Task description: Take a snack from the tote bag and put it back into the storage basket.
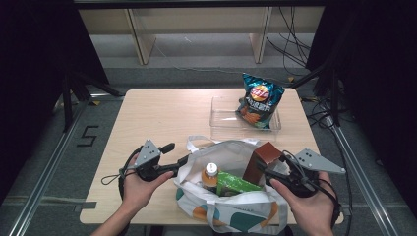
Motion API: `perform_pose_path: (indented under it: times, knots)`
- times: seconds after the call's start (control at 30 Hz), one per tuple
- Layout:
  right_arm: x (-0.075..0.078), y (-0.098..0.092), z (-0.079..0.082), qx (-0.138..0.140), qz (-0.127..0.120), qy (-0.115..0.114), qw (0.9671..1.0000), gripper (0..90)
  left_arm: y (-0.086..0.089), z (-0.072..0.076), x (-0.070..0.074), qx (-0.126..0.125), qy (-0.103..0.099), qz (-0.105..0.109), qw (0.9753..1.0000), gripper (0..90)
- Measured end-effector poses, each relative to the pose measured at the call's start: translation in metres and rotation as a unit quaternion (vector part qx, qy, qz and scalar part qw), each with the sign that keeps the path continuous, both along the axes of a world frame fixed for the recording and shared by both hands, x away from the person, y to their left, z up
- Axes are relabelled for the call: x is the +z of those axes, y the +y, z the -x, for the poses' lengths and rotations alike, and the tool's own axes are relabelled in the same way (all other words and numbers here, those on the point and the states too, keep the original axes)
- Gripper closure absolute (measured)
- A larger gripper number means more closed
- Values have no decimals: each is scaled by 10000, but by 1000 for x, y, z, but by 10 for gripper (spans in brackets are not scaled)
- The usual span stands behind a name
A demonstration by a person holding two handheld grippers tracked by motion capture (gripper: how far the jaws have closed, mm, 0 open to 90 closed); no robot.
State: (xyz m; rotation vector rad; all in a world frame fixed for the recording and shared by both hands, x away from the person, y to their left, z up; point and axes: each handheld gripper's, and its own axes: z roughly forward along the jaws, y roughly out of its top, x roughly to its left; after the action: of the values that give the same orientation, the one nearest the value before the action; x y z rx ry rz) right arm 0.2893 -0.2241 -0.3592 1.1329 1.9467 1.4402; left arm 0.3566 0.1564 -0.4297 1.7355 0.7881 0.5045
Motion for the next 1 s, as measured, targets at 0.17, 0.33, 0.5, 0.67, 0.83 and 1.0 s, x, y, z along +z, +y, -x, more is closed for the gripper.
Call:
perform_pose_path:
  times: [0.17, 0.33, 0.5, 0.67, 0.83, 1.0]
  knots:
    - [7, -1, 0, -95, -56, 24, 9999, 392, 0, 0, 0, 0, 4, -9, 10000, 331]
    - [16, -4, -2, -113, -78, -95, 9999, 393, 0, 0, 0, 2, 1, 1, 10000, 332]
    - [23, -7, -4, -124, -5, -210, 9997, 393, 0, 0, 0, -4, -3, -16, 10000, 332]
    - [26, -7, -5, -105, -127, -206, 9997, 393, 0, 0, 0, 1, -1, -13, 10000, 332]
    - [31, -9, -5, -140, -194, -246, 9994, 393, 0, 0, 0, 1, -6, -6, 10000, 332]
    - [38, -10, -6, -207, -271, -288, 9990, 393, 0, 0, 0, 1, -10, -8, 10000, 332]
